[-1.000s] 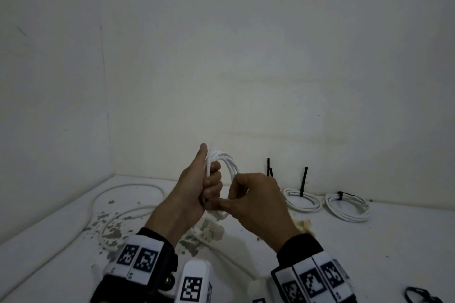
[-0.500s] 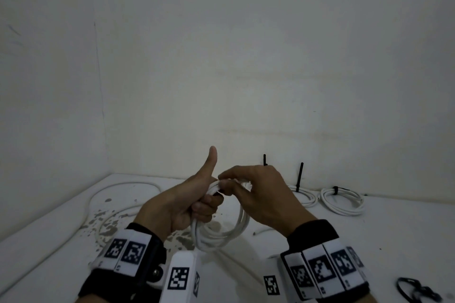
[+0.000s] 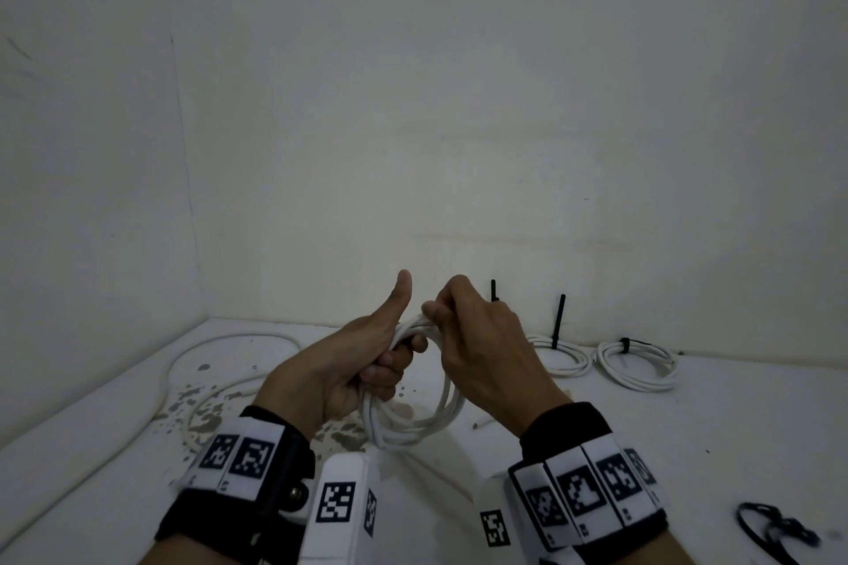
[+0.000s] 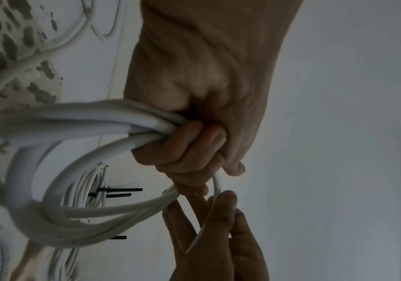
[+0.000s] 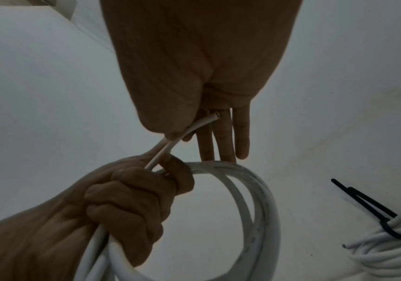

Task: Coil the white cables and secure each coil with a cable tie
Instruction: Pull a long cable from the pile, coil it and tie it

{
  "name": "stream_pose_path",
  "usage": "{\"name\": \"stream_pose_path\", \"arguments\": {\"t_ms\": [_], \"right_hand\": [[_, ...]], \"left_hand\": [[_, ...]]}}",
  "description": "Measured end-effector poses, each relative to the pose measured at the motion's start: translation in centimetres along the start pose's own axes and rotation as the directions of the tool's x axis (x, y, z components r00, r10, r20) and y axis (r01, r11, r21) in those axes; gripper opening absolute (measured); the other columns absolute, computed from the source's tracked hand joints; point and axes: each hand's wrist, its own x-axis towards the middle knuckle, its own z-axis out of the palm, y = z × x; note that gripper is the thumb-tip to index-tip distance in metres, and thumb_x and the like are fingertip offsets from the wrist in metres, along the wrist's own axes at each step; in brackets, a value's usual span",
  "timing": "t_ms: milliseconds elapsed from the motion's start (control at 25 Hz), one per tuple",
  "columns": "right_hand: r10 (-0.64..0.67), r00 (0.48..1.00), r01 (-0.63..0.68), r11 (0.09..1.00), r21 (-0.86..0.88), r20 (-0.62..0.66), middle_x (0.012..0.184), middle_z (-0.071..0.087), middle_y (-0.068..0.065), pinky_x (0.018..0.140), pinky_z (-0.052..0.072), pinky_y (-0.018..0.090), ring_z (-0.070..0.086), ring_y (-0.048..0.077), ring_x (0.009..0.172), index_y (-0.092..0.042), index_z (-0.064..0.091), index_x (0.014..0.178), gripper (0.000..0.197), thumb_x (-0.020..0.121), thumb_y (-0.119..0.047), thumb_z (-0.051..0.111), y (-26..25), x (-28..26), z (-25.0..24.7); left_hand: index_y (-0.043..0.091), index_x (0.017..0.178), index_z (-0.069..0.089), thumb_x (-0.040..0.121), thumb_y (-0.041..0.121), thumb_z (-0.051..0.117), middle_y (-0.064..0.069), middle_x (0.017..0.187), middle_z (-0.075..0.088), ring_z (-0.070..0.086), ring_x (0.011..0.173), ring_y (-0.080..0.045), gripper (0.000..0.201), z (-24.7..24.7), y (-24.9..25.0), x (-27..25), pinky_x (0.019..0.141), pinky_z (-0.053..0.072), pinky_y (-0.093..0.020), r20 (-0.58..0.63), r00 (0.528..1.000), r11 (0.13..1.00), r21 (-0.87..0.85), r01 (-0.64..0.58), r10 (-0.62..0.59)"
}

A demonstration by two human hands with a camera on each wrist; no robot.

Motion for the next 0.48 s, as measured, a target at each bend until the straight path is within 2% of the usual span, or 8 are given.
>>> {"name": "stream_pose_path", "arguments": {"t_ms": [80, 120, 240, 360, 400, 480], "right_hand": [[0.026, 1.0, -0.025, 0.999, 0.024, -0.01, 0.074, 0.066, -0.005, 0.05, 0.043, 0.035, 0.055, 0.014, 0.053, -0.018, 0.039, 0.091, 0.015, 0.104, -0.02, 0.043, -0.1, 0.0, 0.0], [0.037, 0.999, -0.036, 0.999, 0.025, -0.015, 0.074, 0.067, -0.001, 0.052, 0.044, 0.039, 0.055, 0.019, 0.053, -0.018, 0.039, 0.091, 0.015, 0.105, -0.021, 0.042, -0.1, 0.0, 0.0], [0.102, 0.994, -0.099, 0.993, 0.061, -0.044, 0.072, 0.064, 0.0, 0.053, 0.042, 0.04, 0.054, 0.02, 0.055, -0.018, 0.038, 0.09, 0.015, 0.105, -0.02, 0.04, -0.2, -0.3, 0.4], [0.212, 0.972, -0.194, 0.967, 0.167, -0.098, 0.069, 0.062, 0.001, 0.056, 0.043, 0.041, 0.054, 0.019, 0.057, -0.016, 0.04, 0.088, 0.017, 0.104, -0.021, 0.042, 0.0, -0.3, 1.0], [0.228, 0.971, -0.211, 0.957, 0.2, -0.067, 0.068, 0.061, 0.002, 0.056, 0.043, 0.042, 0.052, 0.018, 0.056, -0.015, 0.042, 0.087, 0.019, 0.105, -0.023, 0.043, 0.1, -0.2, 0.8], [0.255, 0.962, -0.273, 0.907, 0.322, 0.098, 0.071, 0.065, 0.004, 0.058, 0.048, 0.042, 0.057, 0.021, 0.059, -0.013, 0.047, 0.09, 0.021, 0.105, -0.027, 0.045, 0.3, 0.0, -0.1]], "left_hand": [[0.014, 0.071, 0.05, 0.073, 0.086, 0.037, 0.004, 0.05, 0.026, 0.02, 0.033, -0.004, 0.073, 0.2, -0.1, 0.1, 0.033, 0.021, -0.017, 0.013, 1.0, 1.0, -0.008, 0.005, -0.005], [0.014, 0.071, 0.049, 0.074, 0.086, 0.037, 0.004, 0.049, 0.025, 0.019, 0.033, -0.004, 0.073, 0.2, -0.1, 0.0, 0.033, 0.02, -0.016, 0.024, 1.0, 1.0, -0.018, 0.01, -0.009], [0.016, 0.065, 0.047, 0.073, 0.084, 0.042, 0.006, 0.046, 0.024, 0.018, 0.031, -0.004, 0.068, 0.2, 0.3, -0.2, 0.033, 0.016, -0.016, 0.058, 0.998, 0.998, -0.061, 0.027, -0.023], [0.022, 0.058, 0.041, 0.067, 0.078, 0.057, 0.006, 0.046, 0.021, 0.015, 0.032, -0.004, 0.059, 0.3, 0.5, -0.4, 0.039, 0.012, -0.018, 0.026, 0.999, 0.999, 0.008, 0.039, -0.039], [0.023, 0.057, 0.039, 0.066, 0.076, 0.059, 0.006, 0.046, 0.021, 0.014, 0.033, -0.005, 0.058, 0.2, 0.4, -0.6, 0.039, 0.011, -0.019, 0.014, 0.999, 0.999, 0.04, 0.036, -0.036], [0.024, 0.054, 0.039, 0.069, 0.069, 0.065, 0.006, 0.046, 0.02, 0.013, 0.033, -0.005, 0.054, 0.0, 0.3, -0.6, 0.04, 0.009, -0.021, 0.01, 1.0, 0.997, 0.069, 0.017, -0.017]]}}
